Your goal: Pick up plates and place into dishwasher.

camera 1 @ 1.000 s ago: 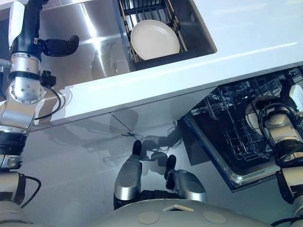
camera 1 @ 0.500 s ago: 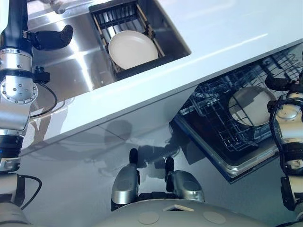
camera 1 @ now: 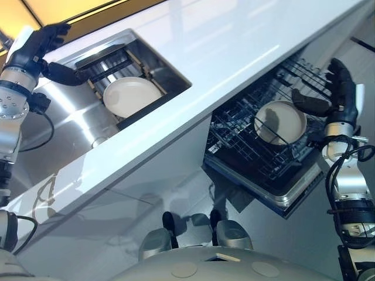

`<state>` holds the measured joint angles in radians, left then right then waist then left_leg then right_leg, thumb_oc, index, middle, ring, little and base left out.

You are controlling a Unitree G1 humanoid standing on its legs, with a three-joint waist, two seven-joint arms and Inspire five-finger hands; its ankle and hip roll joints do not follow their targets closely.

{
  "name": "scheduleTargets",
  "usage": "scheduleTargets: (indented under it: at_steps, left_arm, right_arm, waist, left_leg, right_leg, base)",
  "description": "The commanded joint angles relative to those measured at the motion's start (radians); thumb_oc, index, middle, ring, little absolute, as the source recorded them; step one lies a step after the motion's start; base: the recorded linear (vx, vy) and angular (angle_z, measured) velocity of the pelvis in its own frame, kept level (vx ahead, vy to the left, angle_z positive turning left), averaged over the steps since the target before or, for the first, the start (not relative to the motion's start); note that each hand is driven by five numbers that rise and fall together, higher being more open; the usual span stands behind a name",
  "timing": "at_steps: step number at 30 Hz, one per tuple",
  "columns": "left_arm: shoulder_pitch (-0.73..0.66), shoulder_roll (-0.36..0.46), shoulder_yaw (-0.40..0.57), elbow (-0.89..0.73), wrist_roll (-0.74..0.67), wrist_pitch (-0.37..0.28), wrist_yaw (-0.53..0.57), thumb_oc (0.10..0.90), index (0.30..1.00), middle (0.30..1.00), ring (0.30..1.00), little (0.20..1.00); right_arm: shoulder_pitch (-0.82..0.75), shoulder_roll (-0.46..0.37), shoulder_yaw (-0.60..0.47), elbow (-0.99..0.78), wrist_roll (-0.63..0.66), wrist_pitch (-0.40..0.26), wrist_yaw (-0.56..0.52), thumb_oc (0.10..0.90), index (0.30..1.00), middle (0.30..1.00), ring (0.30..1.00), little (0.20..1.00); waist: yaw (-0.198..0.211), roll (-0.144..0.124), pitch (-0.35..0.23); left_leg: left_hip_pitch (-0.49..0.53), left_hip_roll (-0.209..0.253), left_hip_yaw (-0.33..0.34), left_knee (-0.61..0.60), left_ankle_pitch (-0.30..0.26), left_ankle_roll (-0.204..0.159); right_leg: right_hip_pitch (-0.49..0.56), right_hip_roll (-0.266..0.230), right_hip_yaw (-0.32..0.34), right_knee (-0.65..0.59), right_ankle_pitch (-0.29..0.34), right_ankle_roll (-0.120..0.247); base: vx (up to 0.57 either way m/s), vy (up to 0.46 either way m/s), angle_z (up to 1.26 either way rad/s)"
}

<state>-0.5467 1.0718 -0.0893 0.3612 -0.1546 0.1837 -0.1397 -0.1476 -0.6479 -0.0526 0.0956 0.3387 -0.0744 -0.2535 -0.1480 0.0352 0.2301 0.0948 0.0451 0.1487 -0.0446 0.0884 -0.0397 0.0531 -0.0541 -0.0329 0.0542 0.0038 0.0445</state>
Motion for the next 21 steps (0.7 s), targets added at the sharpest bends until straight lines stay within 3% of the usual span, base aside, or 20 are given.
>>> scheduleTargets:
  at_steps: [1,8,14,17,21]
  left_arm:
    - [-0.199,0.063,-0.047,0.102,-0.03,0.006,-0.043,0.8,0.9,0.9,0.9,0.9]
    - [-0.28,0.038,-0.166,0.235,-0.059,0.166,-0.142,0.8,0.9,0.9,0.9,0.9]
    - [-0.303,-0.001,-0.194,0.304,-0.101,0.236,-0.13,0.8,0.9,0.9,0.9,0.9]
    - [-0.323,-0.017,-0.223,0.367,-0.056,0.256,-0.141,0.8,0.9,0.9,0.9,0.9]
    - [-0.345,-0.021,-0.267,0.461,0.058,0.287,-0.234,0.8,0.9,0.9,0.9,0.9]
  right_arm:
    - [-0.056,-0.048,0.018,-0.169,0.063,-0.141,0.108,0.8,0.9,0.9,0.9,0.9]
    - [-0.043,-0.036,0.078,-0.242,0.073,-0.074,0.171,0.8,0.9,0.9,0.9,0.9]
    - [-0.013,-0.037,0.101,-0.284,0.054,-0.064,0.202,0.8,0.9,0.9,0.9,0.9]
    - [-0.014,-0.05,0.117,-0.305,0.049,-0.053,0.212,0.8,0.9,0.9,0.9,0.9]
    - [-0.02,-0.069,0.131,-0.313,0.046,-0.046,0.208,0.8,0.9,0.9,0.9,0.9]
  waist:
    - [-0.038,0.044,-0.117]
    - [-0.087,0.05,-0.11]
    - [-0.115,0.051,-0.102]
    - [-0.129,0.05,-0.094]
    - [-0.148,0.05,-0.082]
  left_leg:
    - [0.025,-0.085,0.045,0.019,-0.134,0.042]
    - [0.016,-0.102,0.098,0.027,-0.148,0.058]
    - [0.008,-0.11,0.135,0.026,-0.151,0.069]
    - [0.005,-0.114,0.147,0.025,-0.154,0.076]
    - [0.004,-0.119,0.157,0.022,-0.158,0.081]
  right_leg:
    - [-0.055,0.033,-0.052,0.133,-0.075,0.089]
    - [-0.086,0.026,-0.019,0.119,-0.041,0.116]
    - [-0.109,0.023,0.007,0.113,-0.011,0.134]
    - [-0.123,0.021,0.017,0.118,0.003,0.142]
    - [-0.133,0.019,0.025,0.125,0.009,0.15]
  base:
    - [-0.02,0.138,-0.37]
    - [-0.02,0.127,-0.47]
    - [0.02,0.117,-0.3]
    - [0.02,0.093,-0.19]
    - [0.02,0.079,-0.18]
